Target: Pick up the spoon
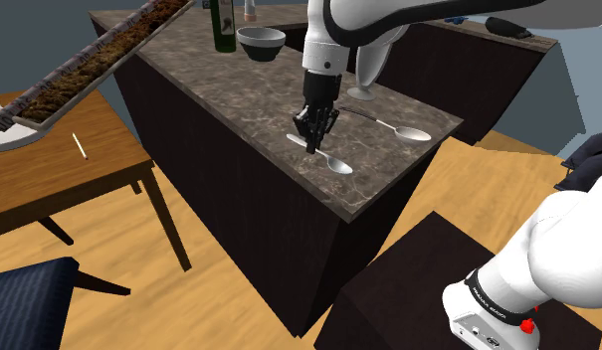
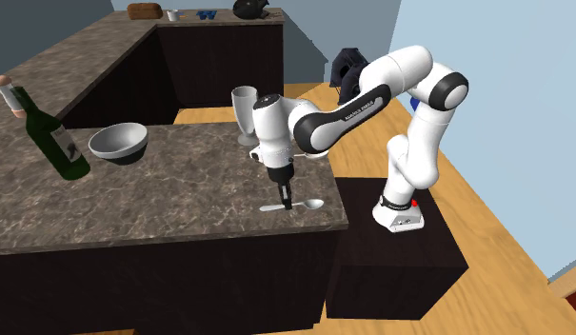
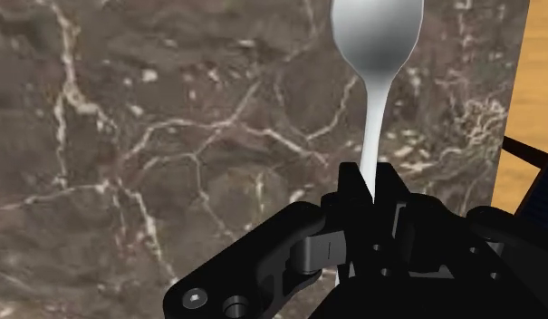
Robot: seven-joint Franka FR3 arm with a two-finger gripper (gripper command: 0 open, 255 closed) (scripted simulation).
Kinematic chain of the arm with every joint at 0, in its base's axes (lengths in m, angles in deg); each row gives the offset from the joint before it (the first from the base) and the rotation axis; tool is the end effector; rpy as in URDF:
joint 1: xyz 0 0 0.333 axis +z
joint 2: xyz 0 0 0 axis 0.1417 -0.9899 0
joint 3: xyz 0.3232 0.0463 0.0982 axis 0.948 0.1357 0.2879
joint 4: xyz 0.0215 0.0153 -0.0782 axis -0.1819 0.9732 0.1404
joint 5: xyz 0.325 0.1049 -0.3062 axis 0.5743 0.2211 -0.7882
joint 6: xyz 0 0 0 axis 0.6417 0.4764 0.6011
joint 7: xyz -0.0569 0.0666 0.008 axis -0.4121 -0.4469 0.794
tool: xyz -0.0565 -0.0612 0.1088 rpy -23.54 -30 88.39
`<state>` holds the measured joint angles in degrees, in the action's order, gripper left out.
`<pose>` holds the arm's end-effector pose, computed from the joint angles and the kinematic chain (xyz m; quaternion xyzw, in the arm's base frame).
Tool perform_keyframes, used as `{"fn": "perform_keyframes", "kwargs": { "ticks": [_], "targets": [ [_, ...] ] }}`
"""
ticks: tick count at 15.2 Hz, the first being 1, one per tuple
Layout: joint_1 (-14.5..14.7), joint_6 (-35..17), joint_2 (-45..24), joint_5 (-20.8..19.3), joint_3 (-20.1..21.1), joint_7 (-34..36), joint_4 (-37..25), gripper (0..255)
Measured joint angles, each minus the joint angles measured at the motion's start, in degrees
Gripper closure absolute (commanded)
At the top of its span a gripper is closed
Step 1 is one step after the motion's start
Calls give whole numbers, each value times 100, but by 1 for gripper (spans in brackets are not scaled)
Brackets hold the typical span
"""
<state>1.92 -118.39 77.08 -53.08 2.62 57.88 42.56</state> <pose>0.5397 0.2343 0.4700 -0.9928 -0.0598 0.0753 0.0710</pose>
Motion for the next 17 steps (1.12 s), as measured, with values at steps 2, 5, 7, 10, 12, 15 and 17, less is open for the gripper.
{"fn": "perform_keyframes", "kwargs": {
  "ticks": [2,5,7,10,12,15,17],
  "targets": [
    [0,-1,-1,0,0,0,-1,255],
    [1,-4,1,1,1,0,1,255],
    [-4,94,5,-3,-5,8,-87,255],
    [-4,293,30,-6,-6,45,-264,255],
    [-6,427,49,-6,-10,66,-381,255],
    [-10,642,19,-19,-14,102,-628,255],
    [-13,823,20,-23,-18,132,-813,255]
  ]
}}
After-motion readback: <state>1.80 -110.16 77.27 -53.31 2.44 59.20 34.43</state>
